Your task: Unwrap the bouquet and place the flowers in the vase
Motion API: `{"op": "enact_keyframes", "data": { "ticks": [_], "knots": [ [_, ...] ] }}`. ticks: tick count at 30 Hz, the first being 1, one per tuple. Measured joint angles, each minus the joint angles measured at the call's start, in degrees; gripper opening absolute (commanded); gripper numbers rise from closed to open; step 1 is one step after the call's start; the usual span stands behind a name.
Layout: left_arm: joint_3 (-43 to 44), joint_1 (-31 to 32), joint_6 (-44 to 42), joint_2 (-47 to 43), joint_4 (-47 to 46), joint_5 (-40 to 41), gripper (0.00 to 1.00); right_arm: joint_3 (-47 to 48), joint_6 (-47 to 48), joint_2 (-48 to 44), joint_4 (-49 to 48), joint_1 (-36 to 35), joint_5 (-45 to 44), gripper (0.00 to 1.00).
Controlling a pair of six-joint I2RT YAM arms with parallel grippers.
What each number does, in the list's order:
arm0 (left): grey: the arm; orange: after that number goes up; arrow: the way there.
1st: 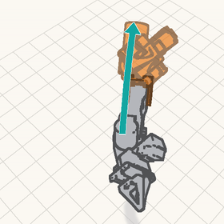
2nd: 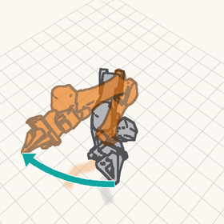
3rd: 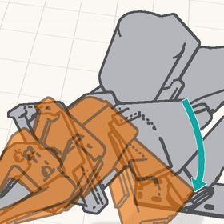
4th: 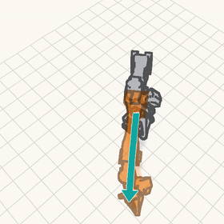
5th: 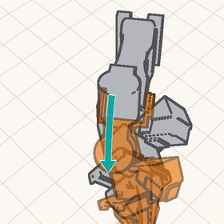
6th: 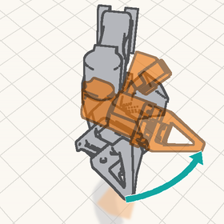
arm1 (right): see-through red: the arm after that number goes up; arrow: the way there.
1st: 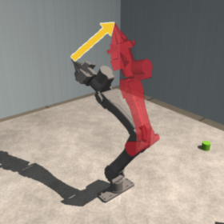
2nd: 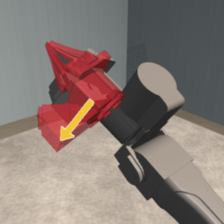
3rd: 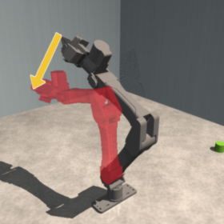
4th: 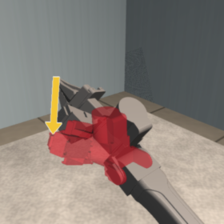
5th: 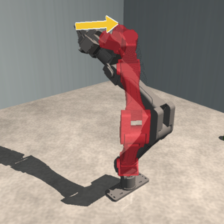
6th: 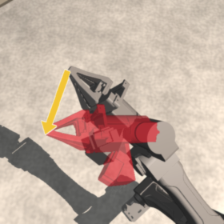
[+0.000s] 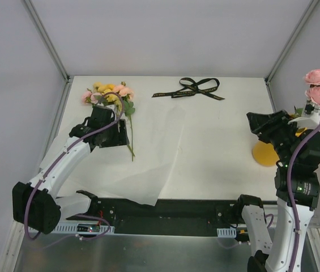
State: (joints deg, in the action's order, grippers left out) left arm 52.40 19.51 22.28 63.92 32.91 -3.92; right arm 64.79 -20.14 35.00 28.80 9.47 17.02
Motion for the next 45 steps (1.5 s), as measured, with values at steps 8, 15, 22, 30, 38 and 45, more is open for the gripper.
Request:
{"op": "enact_keyframes", "data": {
  "ticks": [8, 15, 22, 30, 38, 45],
  "knots": [
    [3.5, -0.11, 4.33, 11.34, 0.55, 0.37, 0.62, 0.61, 0.46, -0.09, 2.1, -3.15, 7.32, 0.49],
    [9.86, -0.11, 4.85, 21.99, 0.44, 1.27, 0.52, 0.79, -1.75, 0.26, 0.5, -3.76, 10.64, 0.49],
    [20.76, -0.11, 4.96, 34.82, -0.72, 2.51, 0.45, -0.55, -1.7, 0.55, 0.22, -5.01, 11.37, 0.5],
    [29.03, -0.11, 4.68, 46.86, -1.22, 4.83, 0.4, -0.79, -1.68, 0.44, 0.61, -5.25, 12.2, 0.5],
    [32.39, -0.11, 4.17, 51.89, -1.18, 6.99, 0.38, -0.85, -1.66, -1.2, 0.76, -5.33, 12.17, 0.5],
    [33.59, -0.11, 3.8, 53.83, -0.94, 7.56, 0.32, -0.85, -1.66, -1.27, 1.53, -5.35, 11.72, 0.5]
  ]
}}
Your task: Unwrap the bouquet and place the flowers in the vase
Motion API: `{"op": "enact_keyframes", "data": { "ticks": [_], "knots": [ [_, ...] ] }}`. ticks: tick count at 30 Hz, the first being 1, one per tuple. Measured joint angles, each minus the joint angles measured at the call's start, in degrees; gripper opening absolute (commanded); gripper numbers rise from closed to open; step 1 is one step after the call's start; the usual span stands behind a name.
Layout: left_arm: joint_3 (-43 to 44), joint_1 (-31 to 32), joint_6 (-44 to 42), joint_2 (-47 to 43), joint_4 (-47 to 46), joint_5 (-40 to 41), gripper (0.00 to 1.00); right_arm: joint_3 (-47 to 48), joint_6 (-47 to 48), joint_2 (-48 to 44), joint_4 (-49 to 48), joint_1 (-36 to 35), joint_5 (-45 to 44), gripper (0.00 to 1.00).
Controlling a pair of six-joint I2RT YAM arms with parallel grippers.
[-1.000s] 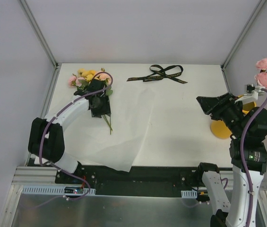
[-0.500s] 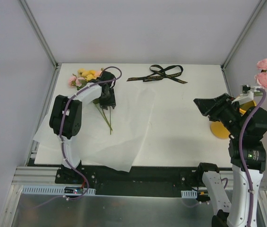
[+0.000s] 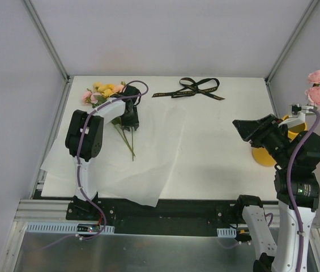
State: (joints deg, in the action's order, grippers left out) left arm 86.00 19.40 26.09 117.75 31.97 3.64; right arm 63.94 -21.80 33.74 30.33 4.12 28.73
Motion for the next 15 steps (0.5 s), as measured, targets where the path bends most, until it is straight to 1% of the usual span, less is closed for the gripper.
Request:
{"op": "enact_keyframes", "data": {
  "ticks": [1, 2, 5, 9, 15],
  "knots": [
    [0.0, 0.0, -0.04, 0.0, -0.02, 0.02, 0.29, 0.0, 0.0, 0.0, 0.04, 0.0, -0.24, 0.5],
    [0.02, 0.0, -0.09, 0.04, 0.0, 0.02, 0.2, 0.0, 0.02, 0.0, 0.07, 0.0, -0.55, 0.5],
    [0.09, -0.13, -0.59, 0.15, 0.0, 0.0, 0.15, 0.0, 0.22, -0.02, 0.11, 0.0, -1.44, 0.5],
    [0.24, -0.37, -1.01, 0.22, 0.04, -0.13, 0.0, 0.0, 0.17, 0.0, 0.11, 0.0, -1.6, 0.49],
    [0.55, -0.35, -1.64, 0.15, 0.07, -0.63, 0.0, 0.0, -1.25, 1.03, -0.04, -0.37, -1.07, 0.49]
  ]
}}
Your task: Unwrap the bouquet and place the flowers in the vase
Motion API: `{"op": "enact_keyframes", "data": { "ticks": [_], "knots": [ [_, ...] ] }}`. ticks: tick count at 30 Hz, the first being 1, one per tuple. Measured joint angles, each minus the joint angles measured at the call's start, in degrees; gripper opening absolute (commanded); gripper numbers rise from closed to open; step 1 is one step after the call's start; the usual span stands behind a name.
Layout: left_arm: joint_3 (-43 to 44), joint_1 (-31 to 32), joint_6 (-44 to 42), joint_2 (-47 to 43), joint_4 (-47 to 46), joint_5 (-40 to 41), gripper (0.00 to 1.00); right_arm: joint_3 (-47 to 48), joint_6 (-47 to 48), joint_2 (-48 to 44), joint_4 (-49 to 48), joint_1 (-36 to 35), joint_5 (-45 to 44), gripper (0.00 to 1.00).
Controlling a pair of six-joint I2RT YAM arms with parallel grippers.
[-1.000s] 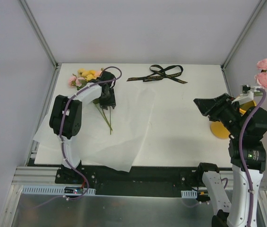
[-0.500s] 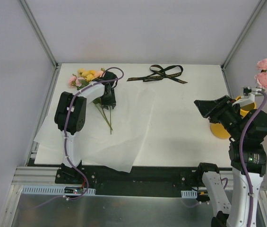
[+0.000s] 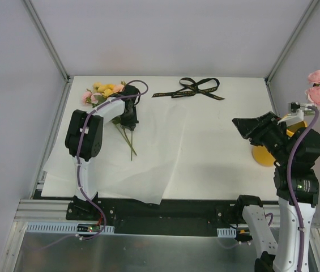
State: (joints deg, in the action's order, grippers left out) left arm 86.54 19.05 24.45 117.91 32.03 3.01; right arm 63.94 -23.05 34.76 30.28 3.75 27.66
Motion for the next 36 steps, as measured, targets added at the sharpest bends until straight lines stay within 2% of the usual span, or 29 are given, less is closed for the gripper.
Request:
{"op": "enact_keyframes", "data": {
  "ticks": [6, 13, 17, 22, 28, 36],
  "knots": [
    [-0.02, -0.02, -0.09, -3.3, 0.37, -2.75, 0.0, -1.22, -2.62, 4.22, -1.81, -2.1, -0.26, 0.51],
    [-1.31, 0.0, -0.9, -15.3, -0.37, -8.35, 0.0, -8.11, -5.11, 10.14, -6.05, -12.31, -6.4, 0.57],
    [-6.51, 0.0, -0.92, -24.59, -2.54, -14.84, 0.0, -9.09, -8.07, 14.32, -9.6, -22.73, -11.26, 0.61],
    [-16.2, 0.13, -0.9, -35.23, -5.92, -26.43, 0.0, -9.55, -13.7, 20.55, -18.62, -33.66, -16.37, 0.62],
    [-25.03, 0.63, -1.01, -46.34, -7.63, -37.51, 0.0, -8.7, -17.9, 30.86, -26.77, -43.91, -20.39, 0.63],
    [-31.76, 0.87, -1.03, -55.78, -8.66, -43.98, 0.0, -3.08, -22.62, 42.84, -31.32, -53.22, -26.01, 0.62]
  ]
}}
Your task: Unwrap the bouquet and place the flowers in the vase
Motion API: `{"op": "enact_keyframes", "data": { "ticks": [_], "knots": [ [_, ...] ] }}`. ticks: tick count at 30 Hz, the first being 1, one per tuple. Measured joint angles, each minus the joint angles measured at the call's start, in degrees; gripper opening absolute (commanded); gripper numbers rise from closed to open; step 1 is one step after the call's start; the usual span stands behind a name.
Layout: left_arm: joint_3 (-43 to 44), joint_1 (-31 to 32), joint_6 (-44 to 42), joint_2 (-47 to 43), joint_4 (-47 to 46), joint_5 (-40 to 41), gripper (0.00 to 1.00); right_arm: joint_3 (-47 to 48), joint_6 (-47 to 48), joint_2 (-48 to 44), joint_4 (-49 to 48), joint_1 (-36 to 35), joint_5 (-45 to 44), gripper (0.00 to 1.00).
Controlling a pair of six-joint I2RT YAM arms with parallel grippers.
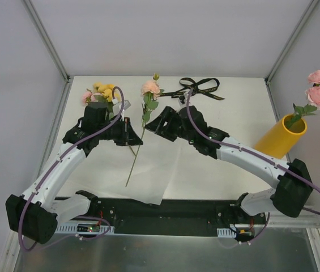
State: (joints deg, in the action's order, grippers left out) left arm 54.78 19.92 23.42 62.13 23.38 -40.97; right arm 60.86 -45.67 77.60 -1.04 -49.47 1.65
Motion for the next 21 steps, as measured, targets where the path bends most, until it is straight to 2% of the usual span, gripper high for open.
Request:
{"op": "enact_keyframes", "data": {
  "ticks": [3, 7, 10, 11, 12, 13, 14, 16, 18, 21],
  "knots": [
    [-1.36, 0.0, -0.15, -2.84, -0.85, -1.51, 0.0, 4.2, -0.68, 4.39, 0.24, -1.97, -1.09, 0.55],
    [-2.95, 0.0, -0.2, -4.79, -2.1, -3.37, 0.0, 8.52, -1.33, 7.56, 1.73, -3.67, -3.72, 0.33],
    [-4.61, 0.0, -0.22, -5.42, -2.86, -3.89, 0.0, 8.57, -1.95, 7.26, 2.32, -4.42, -6.05, 0.04],
    [-5.27, 0.0, -0.22, -5.62, -3.39, -4.0, 0.09, 8.5, -2.03, 7.1, 2.95, -4.61, -6.75, 0.0],
    [-5.79, 0.0, -0.26, -5.79, -3.91, -4.26, 0.28, 8.11, -1.9, 6.86, 3.23, -4.81, -7.5, 0.0],
    [-6.14, 0.0, -0.37, -5.92, -4.28, -4.83, 0.44, 7.34, -1.92, 6.34, 3.61, -4.94, -8.44, 0.0],
    [-6.34, 0.0, -0.83, -6.01, -4.52, -5.11, 0.53, 6.6, -1.9, 5.77, 3.76, -5.01, -8.98, 0.0],
    [-6.67, 0.0, -1.51, -6.01, -4.66, -5.42, 0.64, 4.81, -1.9, 3.87, 4.2, -5.03, -10.47, 0.0],
    [-6.93, 0.0, -1.95, -6.12, -4.59, -5.38, 0.86, 3.41, -1.25, 1.05, 4.94, -5.01, -11.74, 0.0],
    [-7.3, -0.02, -2.29, -7.15, -4.68, -4.94, 0.95, 2.97, 1.57, -3.8, 5.6, -5.01, -13.03, 0.0]
  ]
}}
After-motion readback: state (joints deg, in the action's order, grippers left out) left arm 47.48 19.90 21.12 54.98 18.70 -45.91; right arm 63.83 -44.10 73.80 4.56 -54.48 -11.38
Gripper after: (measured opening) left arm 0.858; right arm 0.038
